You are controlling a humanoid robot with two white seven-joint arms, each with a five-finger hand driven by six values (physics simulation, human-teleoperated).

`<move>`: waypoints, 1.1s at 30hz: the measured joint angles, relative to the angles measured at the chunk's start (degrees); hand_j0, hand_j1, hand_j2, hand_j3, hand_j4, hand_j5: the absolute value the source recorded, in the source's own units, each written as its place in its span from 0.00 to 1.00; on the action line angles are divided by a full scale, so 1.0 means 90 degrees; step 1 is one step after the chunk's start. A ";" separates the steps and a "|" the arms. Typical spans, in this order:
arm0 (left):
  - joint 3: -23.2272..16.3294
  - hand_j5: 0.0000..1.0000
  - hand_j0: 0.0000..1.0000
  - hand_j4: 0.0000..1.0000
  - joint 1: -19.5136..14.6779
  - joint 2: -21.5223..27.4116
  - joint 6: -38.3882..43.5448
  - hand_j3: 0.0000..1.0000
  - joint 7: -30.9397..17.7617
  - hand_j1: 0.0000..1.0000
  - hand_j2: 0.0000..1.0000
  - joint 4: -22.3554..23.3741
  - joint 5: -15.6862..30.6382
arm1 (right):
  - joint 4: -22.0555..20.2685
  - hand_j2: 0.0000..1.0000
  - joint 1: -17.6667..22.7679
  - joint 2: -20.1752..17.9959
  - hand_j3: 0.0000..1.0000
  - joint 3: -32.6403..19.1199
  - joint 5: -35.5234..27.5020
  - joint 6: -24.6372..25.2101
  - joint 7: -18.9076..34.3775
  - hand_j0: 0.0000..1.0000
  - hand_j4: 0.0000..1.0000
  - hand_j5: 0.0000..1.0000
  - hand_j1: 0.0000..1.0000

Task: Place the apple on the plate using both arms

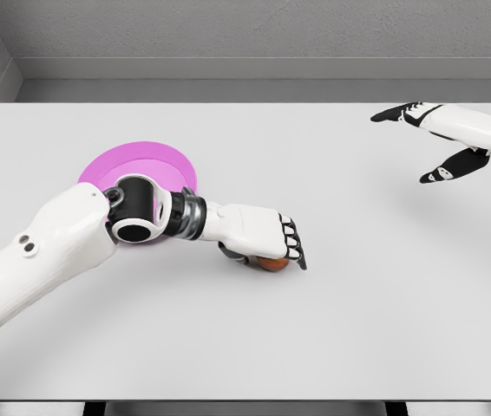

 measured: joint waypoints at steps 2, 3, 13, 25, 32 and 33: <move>-0.0005 0.77 0.77 0.77 0.0000 -0.0001 0.0000 0.77 0.0001 0.77 0.77 0.0001 -0.0005 | 0.0000 1.00 0.0000 -0.0002 1.00 0.0000 0.0000 0.0000 0.0000 1.00 1.00 1.00 1.00; -0.0017 0.73 0.73 0.73 0.0010 -0.0001 0.0000 0.73 0.0000 0.73 0.73 -0.0001 -0.0007 | 0.0000 1.00 0.0000 -0.0003 1.00 0.0000 0.0000 0.0000 0.0000 1.00 1.00 1.00 1.00; -0.0062 0.61 0.61 0.61 0.0000 0.0004 0.0002 0.61 0.0001 0.61 0.61 -0.0011 -0.0008 | 0.0009 1.00 0.0000 -0.0004 1.00 0.0000 0.0000 0.0000 0.0000 1.00 1.00 1.00 1.00; -0.0063 0.51 0.51 0.51 -0.0078 0.0058 -0.0001 0.51 -0.0004 0.51 0.51 -0.0043 -0.0002 | 0.0019 1.00 0.0059 -0.0005 1.00 0.0000 0.0002 -0.0001 0.0000 1.00 1.00 1.00 1.00; 0.0040 0.51 0.51 0.51 -0.0439 0.0393 0.0003 0.51 0.0016 0.51 0.51 -0.0063 0.0194 | 0.0019 1.00 0.0078 -0.0005 1.00 0.0000 0.0000 0.0000 0.0000 1.00 1.00 1.00 1.00; 0.0114 0.51 0.51 0.51 -0.0449 0.0507 0.0001 0.51 0.0017 0.51 0.51 -0.0063 0.0275 | 0.0020 1.00 0.0078 -0.0005 1.00 0.0000 0.0000 0.0000 0.0000 1.00 1.00 1.00 1.00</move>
